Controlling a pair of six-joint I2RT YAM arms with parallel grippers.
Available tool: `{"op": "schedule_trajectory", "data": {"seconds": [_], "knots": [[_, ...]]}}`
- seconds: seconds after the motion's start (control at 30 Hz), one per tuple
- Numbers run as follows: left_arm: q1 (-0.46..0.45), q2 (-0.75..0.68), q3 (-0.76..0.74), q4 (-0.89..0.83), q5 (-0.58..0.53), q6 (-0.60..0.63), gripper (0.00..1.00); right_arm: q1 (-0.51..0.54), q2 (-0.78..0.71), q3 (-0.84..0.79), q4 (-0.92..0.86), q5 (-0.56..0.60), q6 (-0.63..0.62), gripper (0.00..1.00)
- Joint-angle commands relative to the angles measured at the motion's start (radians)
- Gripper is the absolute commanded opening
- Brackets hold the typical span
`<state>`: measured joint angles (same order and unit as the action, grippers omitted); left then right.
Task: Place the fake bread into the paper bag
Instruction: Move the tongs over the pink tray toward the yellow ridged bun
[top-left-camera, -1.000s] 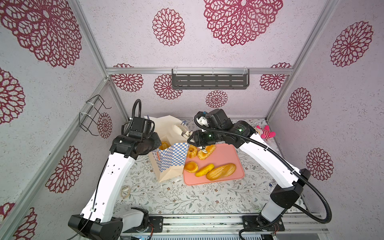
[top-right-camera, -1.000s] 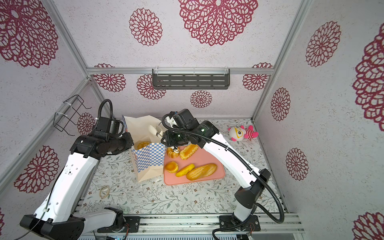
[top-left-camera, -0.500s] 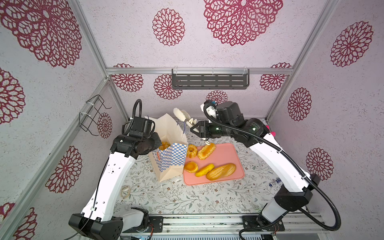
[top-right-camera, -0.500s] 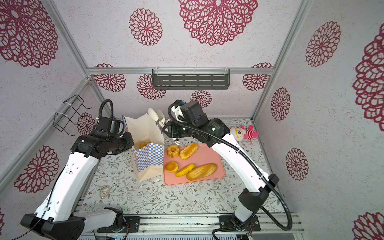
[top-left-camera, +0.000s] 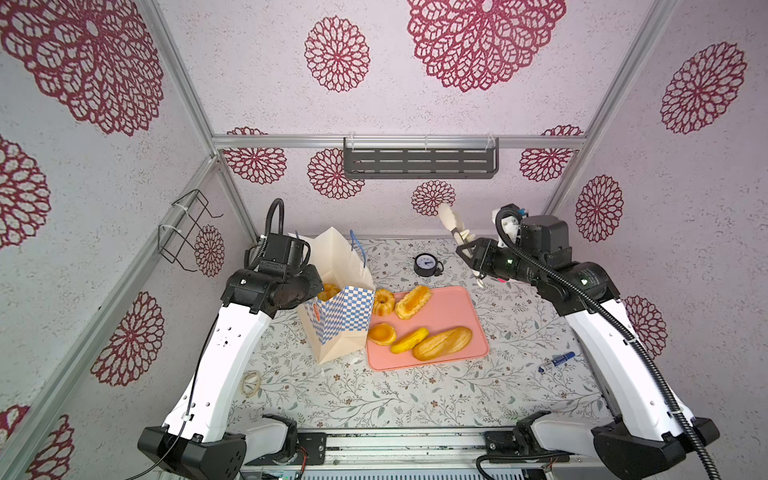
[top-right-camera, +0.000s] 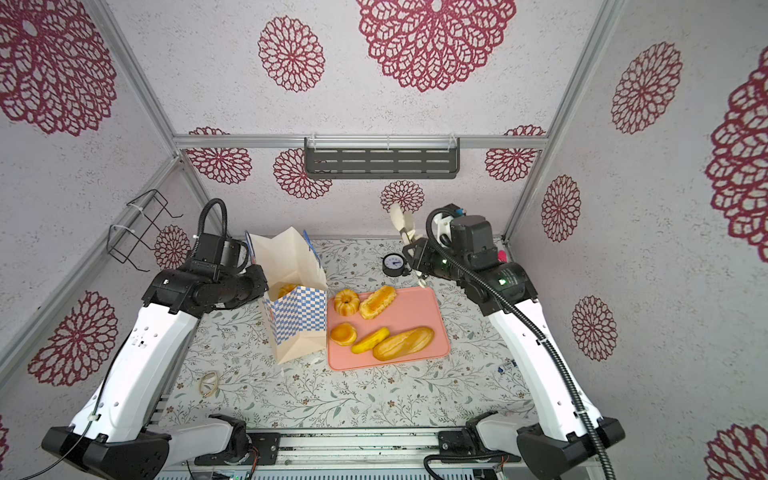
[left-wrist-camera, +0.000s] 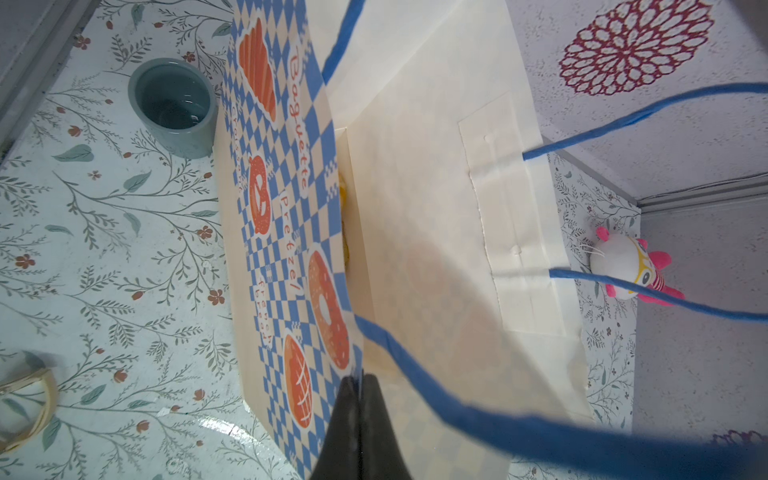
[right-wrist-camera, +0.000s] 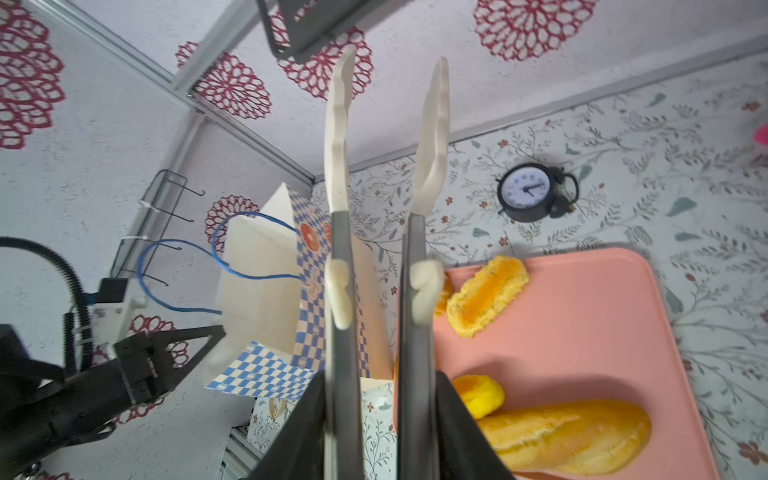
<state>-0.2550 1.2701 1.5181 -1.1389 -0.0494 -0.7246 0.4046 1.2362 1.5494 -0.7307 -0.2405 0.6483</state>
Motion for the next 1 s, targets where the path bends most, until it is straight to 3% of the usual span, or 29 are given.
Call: {"op": "schedule_trajectory", "data": {"seconds": [0.0, 0.33, 0.97], "knots": [[0.002, -0.009, 0.019, 0.018, 0.011, 0.017, 0.00, -0.034, -0.056, -0.139, 0.088, -0.050, 0.051, 0.38], [0.000, -0.009, 0.007, 0.012, 0.015, 0.019, 0.00, -0.055, -0.108, -0.465, 0.196, -0.092, 0.131, 0.35], [0.001, -0.016, -0.036, 0.042, 0.019, 0.007, 0.00, -0.054, 0.021, -0.504, 0.208, -0.163, 0.097, 0.39]]}}
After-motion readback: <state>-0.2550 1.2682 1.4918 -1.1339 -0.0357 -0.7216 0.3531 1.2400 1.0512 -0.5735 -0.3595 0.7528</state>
